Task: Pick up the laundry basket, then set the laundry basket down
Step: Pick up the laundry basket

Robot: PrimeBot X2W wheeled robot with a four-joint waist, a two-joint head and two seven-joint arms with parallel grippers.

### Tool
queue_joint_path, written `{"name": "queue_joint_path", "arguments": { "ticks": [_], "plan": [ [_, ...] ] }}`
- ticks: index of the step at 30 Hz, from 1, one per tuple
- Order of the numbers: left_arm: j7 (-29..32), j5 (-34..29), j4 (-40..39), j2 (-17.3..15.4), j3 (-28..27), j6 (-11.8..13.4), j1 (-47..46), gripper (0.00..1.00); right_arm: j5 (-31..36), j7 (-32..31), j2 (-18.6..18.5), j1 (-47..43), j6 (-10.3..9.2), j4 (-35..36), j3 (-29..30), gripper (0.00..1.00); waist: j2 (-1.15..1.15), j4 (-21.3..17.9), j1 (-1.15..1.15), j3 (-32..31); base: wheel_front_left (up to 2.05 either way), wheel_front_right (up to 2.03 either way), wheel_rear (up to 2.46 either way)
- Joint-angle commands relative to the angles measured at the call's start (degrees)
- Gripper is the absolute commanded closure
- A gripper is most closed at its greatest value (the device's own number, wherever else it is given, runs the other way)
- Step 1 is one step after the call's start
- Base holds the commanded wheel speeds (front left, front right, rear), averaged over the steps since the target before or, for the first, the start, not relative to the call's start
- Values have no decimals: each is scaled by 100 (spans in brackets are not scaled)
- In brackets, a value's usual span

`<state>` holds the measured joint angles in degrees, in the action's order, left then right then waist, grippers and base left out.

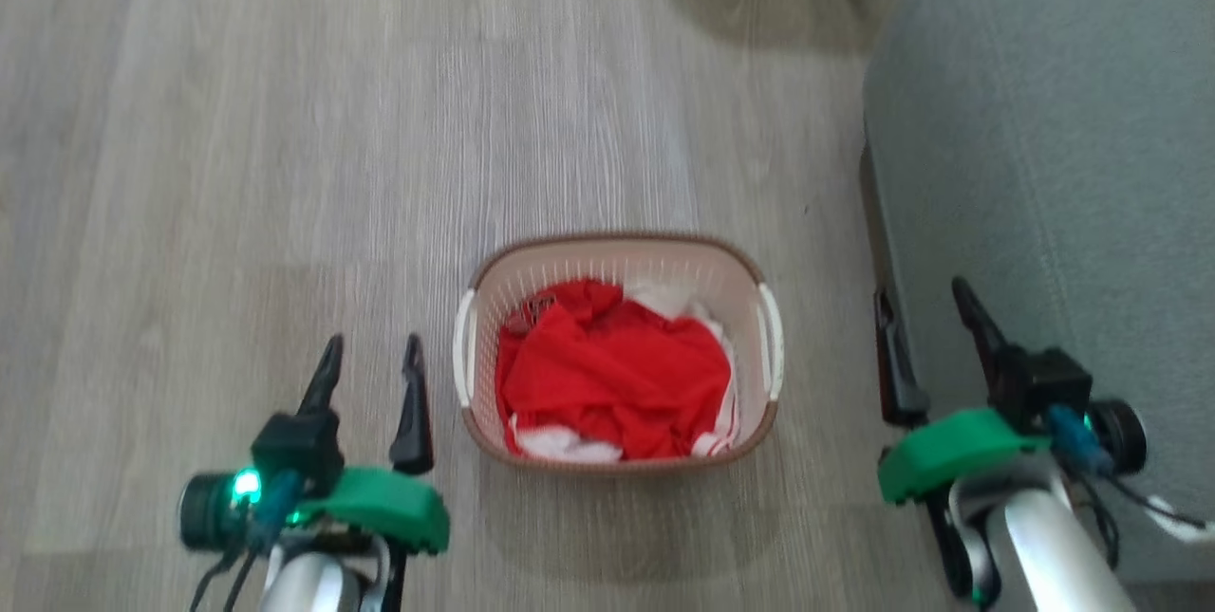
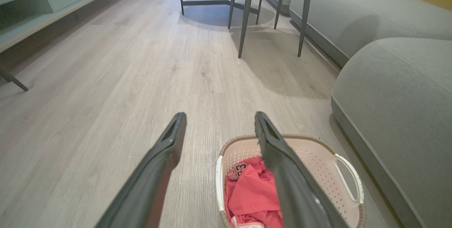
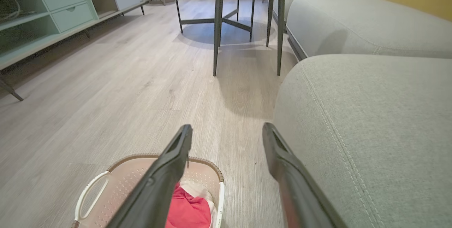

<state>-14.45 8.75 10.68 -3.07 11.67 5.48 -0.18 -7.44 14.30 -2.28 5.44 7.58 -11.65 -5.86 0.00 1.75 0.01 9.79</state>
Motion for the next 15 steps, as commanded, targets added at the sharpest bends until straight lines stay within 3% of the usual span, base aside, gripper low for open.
{"name": "queue_joint_path", "arguments": {
  "ticks": [1, 15],
  "plan": [
    [-55, 35, -102, 19, -130, -22, -324, 0, 52, 70, -60, 273, -9, 103, -112, 0, 0, 34, -1, 353, 0, 0, 0],
    [-55, 312, 1004, 19, 241, -43, -1753, 0, 44, 70, -60, 1654, -9, -869, 97, 0, 0, 111, -1, 2024, 0, 0, 0]
  ]
}}
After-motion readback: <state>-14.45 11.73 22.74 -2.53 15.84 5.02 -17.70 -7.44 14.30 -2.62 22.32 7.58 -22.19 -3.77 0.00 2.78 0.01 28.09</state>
